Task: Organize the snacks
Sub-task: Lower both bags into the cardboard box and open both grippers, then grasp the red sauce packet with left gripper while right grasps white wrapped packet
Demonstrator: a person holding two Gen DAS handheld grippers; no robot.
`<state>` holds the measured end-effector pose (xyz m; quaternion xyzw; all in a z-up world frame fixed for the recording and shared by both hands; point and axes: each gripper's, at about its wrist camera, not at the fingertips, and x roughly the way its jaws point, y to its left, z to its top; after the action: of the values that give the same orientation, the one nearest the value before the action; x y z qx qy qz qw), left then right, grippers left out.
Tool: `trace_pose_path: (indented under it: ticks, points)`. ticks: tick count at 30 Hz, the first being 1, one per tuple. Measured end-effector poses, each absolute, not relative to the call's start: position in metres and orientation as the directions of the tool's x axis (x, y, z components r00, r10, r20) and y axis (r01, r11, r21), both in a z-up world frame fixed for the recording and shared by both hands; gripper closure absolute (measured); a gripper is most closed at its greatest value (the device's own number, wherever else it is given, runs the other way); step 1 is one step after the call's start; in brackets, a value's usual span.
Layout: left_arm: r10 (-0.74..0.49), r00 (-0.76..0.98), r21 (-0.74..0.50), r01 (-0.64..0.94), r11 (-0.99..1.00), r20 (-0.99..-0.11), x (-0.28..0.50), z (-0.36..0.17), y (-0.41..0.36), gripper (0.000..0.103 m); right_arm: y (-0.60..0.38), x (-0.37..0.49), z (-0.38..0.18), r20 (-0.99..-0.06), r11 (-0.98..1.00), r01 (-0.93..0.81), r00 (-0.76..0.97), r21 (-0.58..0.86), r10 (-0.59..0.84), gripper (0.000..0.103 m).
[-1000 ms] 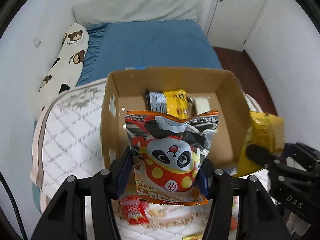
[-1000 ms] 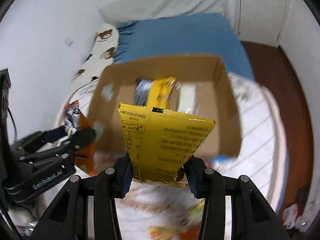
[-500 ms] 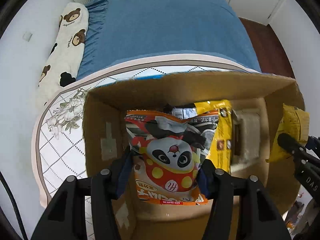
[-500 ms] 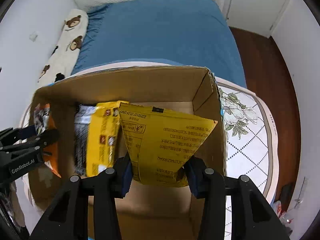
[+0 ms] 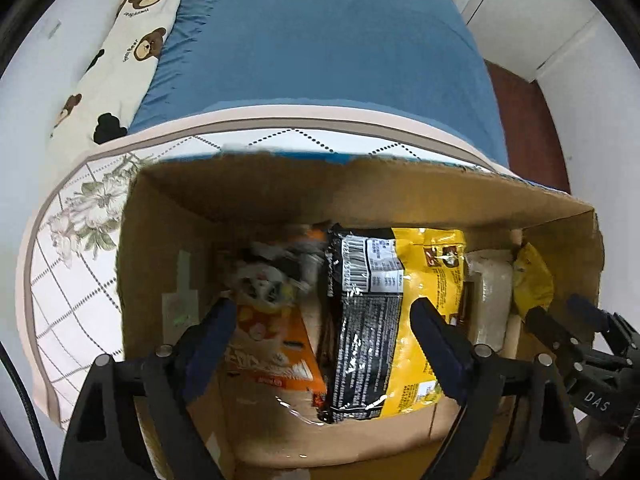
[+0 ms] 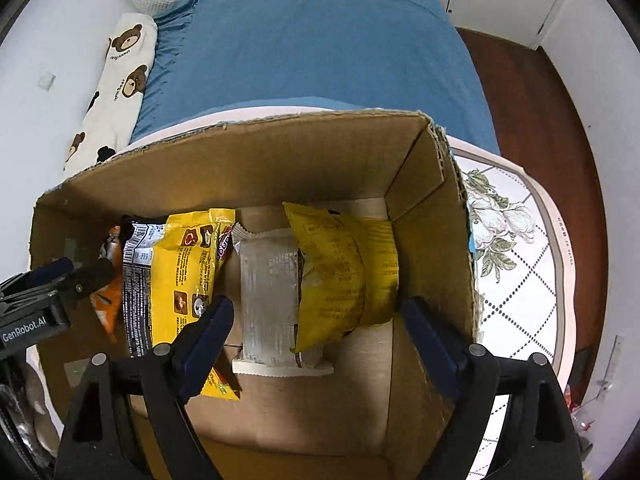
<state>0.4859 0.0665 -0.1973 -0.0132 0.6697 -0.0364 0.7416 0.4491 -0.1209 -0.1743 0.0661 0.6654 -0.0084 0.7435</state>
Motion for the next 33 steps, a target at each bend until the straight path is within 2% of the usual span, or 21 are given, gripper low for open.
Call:
trace_pose_path:
  ticks: [15, 33]
  points:
    - [-0.048, 0.290, -0.030, 0.067, 0.997, -0.956, 0.414, -0.152, 0.061, 0.014, -0.097, 0.380, -0.131, -0.970, 0.996, 0.066, 0.240, 0.053, 0.035, 0.013]
    - [-0.072, 0.502, -0.023, 0.102, 0.994, -0.862, 0.302, -0.058, 0.071, 0.014, -0.072, 0.273, -0.022, -0.886, 0.997, 0.016, 0.461, 0.069, 0.054, 0.014]
